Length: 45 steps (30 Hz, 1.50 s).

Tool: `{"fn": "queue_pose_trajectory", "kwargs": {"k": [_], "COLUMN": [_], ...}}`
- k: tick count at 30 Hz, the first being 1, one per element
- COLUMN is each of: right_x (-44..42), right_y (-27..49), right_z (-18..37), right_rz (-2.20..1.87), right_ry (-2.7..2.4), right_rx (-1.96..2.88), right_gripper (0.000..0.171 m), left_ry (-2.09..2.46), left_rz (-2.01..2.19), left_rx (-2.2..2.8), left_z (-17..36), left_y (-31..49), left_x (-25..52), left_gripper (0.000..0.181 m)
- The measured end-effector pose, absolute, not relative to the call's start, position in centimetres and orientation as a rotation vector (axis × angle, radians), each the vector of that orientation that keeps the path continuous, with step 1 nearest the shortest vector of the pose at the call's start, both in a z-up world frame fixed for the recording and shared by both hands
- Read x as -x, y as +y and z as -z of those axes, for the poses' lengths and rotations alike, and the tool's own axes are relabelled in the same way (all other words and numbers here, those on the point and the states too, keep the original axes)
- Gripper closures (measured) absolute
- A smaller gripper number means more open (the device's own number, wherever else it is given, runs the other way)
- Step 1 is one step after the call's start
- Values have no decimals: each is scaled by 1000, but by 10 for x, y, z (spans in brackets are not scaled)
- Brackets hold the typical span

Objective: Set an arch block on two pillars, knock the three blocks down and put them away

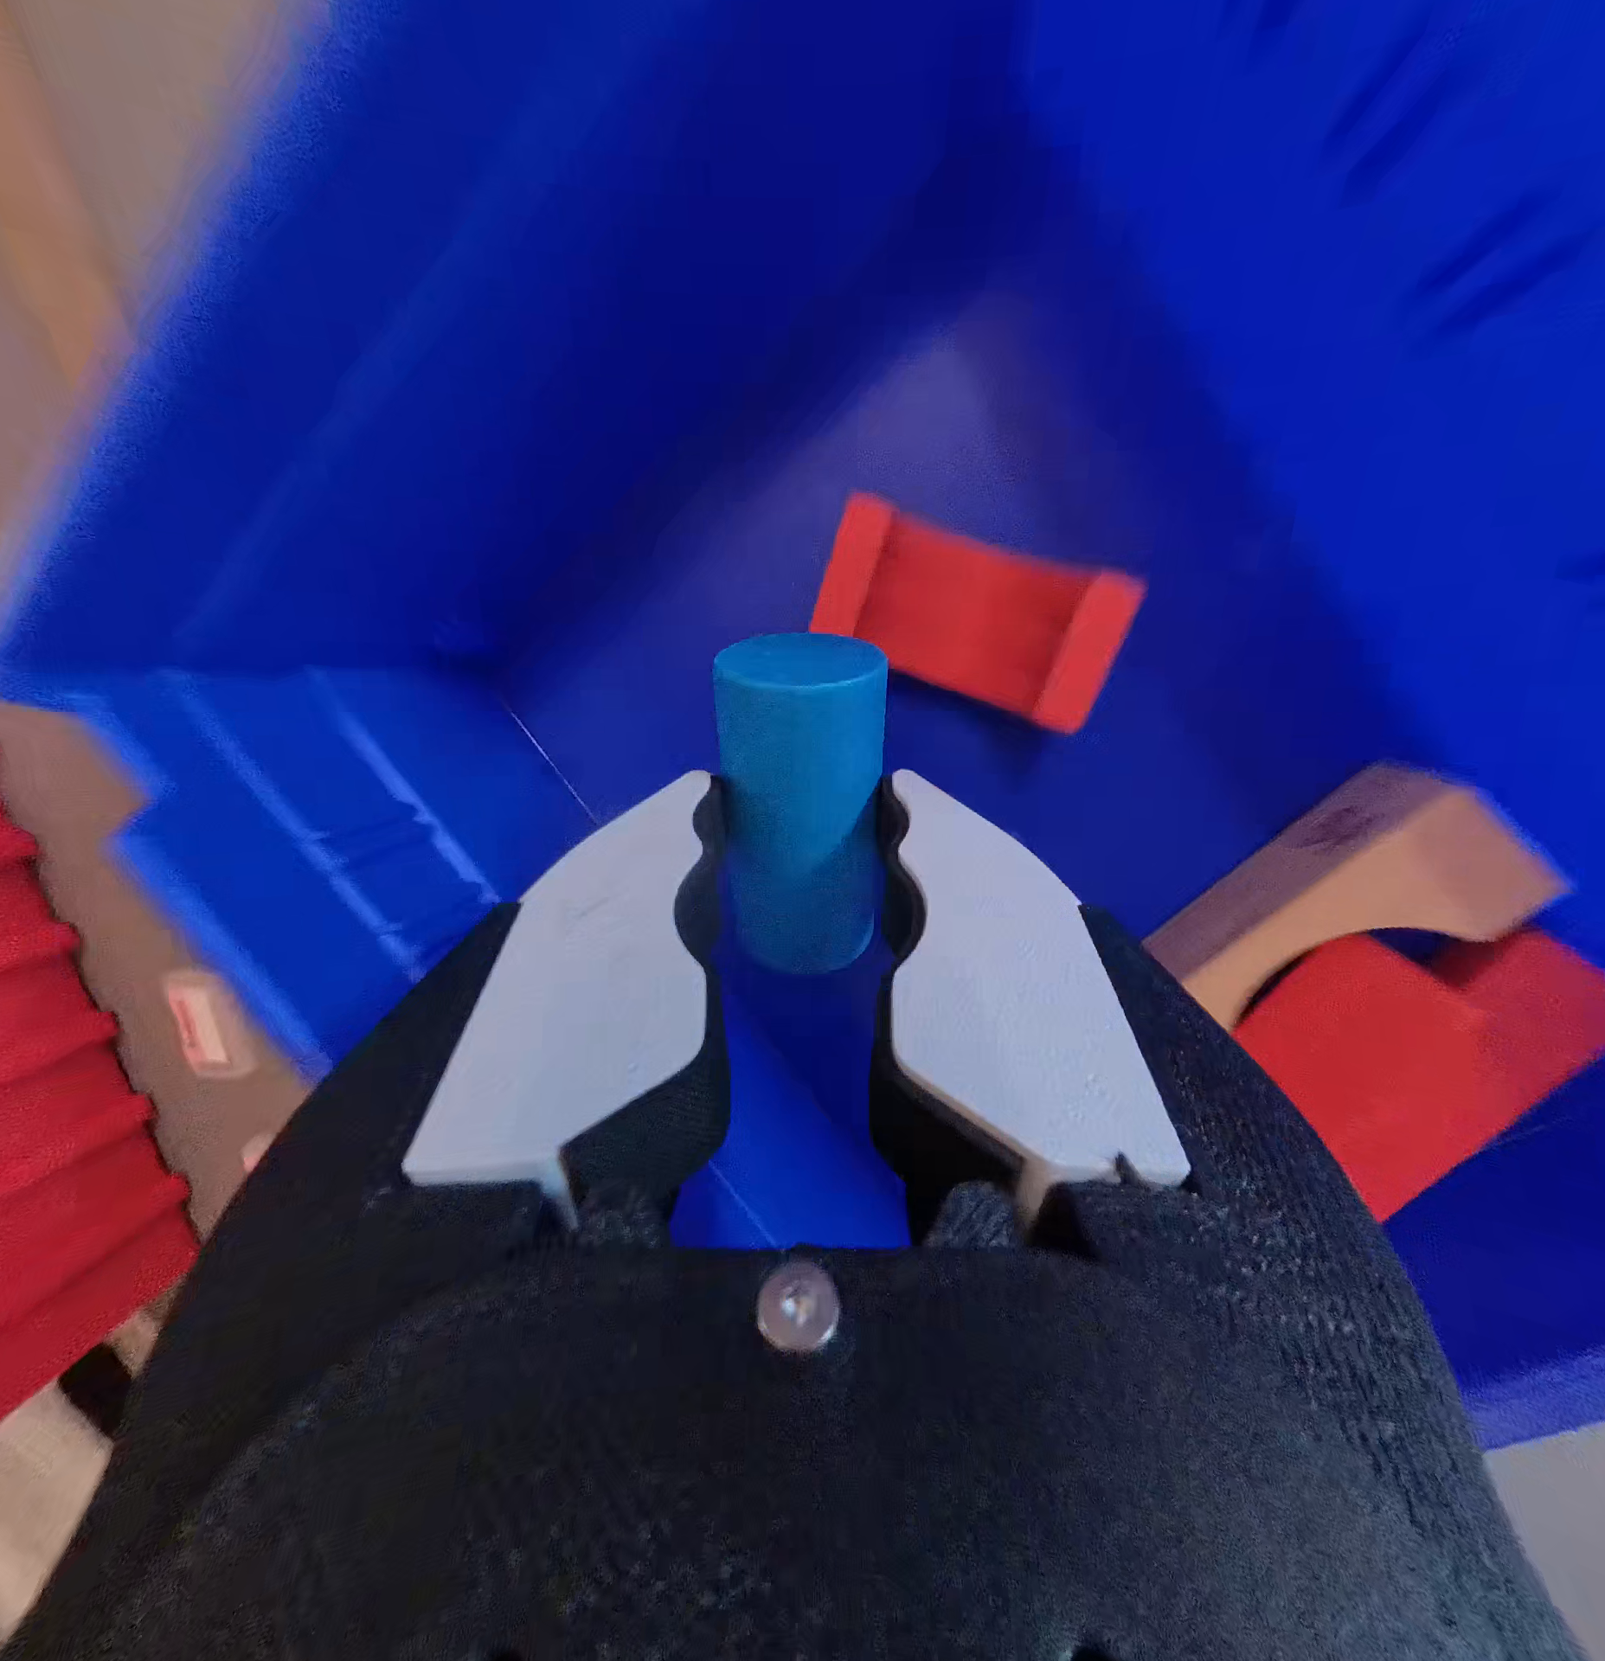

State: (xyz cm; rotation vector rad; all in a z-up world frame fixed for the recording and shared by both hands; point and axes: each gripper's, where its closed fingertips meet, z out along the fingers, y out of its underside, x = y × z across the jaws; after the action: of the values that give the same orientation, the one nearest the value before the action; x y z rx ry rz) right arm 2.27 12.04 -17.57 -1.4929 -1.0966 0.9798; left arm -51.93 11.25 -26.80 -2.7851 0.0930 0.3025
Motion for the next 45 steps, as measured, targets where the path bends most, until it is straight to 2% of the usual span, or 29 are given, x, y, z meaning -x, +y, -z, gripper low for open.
{"fn": "queue_pose_trajectory", "kwargs": {"k": [1,6,11,14,17,24,30,36,45], "right_x": [-23,-19,-21,-26,-32,-25,-16,-20,4], "right_y": [121,126,127,132,141,142,145,153,152], "right_z": [175,174,174,170,175,199,216,216,223], "right_rz": [-986,-1010,-949,-899,-820,-770,-732,-741,-760], "right_ry": [-1092,-1072,-1038,-998,-980,-1040,-1070,-1012,-1093], "right_rx": [1490,1492,1479,1475,1474,1519,1565,1582,1675], "right_gripper": [136,136,136,136,136,136,136,135,133], "left_ry": [87,308,520,580,601,759,890,934,1071], "left_rz": [-282,-59,248,411,549,703,721,821,692], "left_rx": [2651,2092,1633,1495,1452,1533,1671,1694,1707], "left_z": [245,133,77,90,126,209,247,251,261], "left_y": [120,129,122,130,146,168,177,182,173], "left_x": [512,408,256,185,132,57,37,31,28], "left_gripper": [147,148,148,148,149,149,149,149,148]}}
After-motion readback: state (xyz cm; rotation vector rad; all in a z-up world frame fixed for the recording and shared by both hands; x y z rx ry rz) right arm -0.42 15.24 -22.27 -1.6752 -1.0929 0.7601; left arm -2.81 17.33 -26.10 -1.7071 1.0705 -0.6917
